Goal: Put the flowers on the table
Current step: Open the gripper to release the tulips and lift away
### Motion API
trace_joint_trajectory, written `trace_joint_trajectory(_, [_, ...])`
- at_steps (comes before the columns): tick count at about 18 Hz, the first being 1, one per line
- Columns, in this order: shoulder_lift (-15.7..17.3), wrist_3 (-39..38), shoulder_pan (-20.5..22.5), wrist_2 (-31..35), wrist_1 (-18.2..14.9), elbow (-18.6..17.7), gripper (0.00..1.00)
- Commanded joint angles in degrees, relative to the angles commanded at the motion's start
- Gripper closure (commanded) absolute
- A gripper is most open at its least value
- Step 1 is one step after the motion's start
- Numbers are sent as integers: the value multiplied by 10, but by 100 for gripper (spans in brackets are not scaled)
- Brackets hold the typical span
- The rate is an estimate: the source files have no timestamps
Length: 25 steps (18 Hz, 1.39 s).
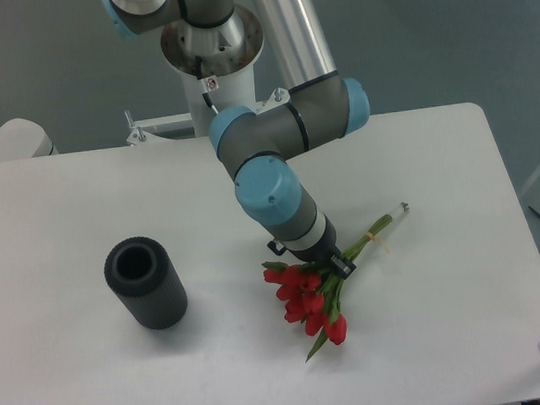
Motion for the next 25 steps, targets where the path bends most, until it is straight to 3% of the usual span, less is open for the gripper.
trace_joint_trajectory(3, [-1,3,0,-4,3,15,13])
trace_joint_trajectory(5, [-1,5,0,-6,4,25,3])
trace_joint_trajectory(7, [2,11,1,-8,3,35,1])
trace_joint_trajectory(11, [1,26,10,-19,-16,103,1])
trace_joint_trajectory(19, [5,111,94,-126,-140,213,1])
trace_joint_trajectory(25, [19,247,188,-195,-225,258,1])
